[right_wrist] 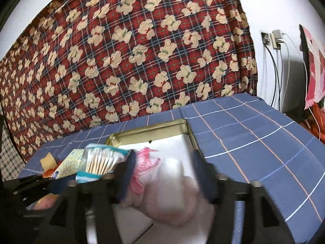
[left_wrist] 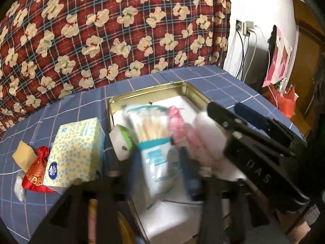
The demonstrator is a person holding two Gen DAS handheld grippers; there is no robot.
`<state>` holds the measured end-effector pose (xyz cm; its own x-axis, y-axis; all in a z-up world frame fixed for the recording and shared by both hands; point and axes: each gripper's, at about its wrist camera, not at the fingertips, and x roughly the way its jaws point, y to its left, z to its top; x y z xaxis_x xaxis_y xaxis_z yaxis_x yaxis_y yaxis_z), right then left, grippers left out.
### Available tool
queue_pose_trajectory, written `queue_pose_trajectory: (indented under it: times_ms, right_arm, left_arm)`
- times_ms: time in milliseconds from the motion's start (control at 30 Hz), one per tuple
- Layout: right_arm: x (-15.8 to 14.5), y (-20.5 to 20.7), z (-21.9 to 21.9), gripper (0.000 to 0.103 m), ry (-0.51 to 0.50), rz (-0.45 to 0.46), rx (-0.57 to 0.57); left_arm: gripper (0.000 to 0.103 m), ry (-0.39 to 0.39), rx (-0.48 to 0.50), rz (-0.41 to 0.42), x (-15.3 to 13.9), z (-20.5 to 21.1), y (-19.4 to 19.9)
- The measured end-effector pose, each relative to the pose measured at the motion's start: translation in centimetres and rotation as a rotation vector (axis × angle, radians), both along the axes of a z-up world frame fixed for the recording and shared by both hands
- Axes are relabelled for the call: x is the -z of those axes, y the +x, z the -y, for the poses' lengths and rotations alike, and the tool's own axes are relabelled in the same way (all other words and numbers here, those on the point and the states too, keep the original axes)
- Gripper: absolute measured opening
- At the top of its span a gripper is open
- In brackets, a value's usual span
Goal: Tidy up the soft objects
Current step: 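Lower the swab pack and gauze roll into the tray and open both tools, then move both open tools back over the remaining items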
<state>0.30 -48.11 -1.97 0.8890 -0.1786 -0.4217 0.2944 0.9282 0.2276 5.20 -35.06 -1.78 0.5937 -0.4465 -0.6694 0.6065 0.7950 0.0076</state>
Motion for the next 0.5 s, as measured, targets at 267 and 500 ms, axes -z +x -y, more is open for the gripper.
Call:
queue_pose_trajectory:
  times_ms: [267, 500]
  right_arm:
    - [-1.7, -1.6, -0.5, 0.077, -0.001, 0.093, 0.021]
    - [-3.3, -2.2, -2.6, 0.081, 0.008, 0.161, -0.006]
  left_arm:
    - [0.075, -0.019, -0.026, 0.112, -2.4, -1.8, -1.6]
    - [0.088, -0.055, -0.102, 0.196, -4.2, -6.8, -1.8]
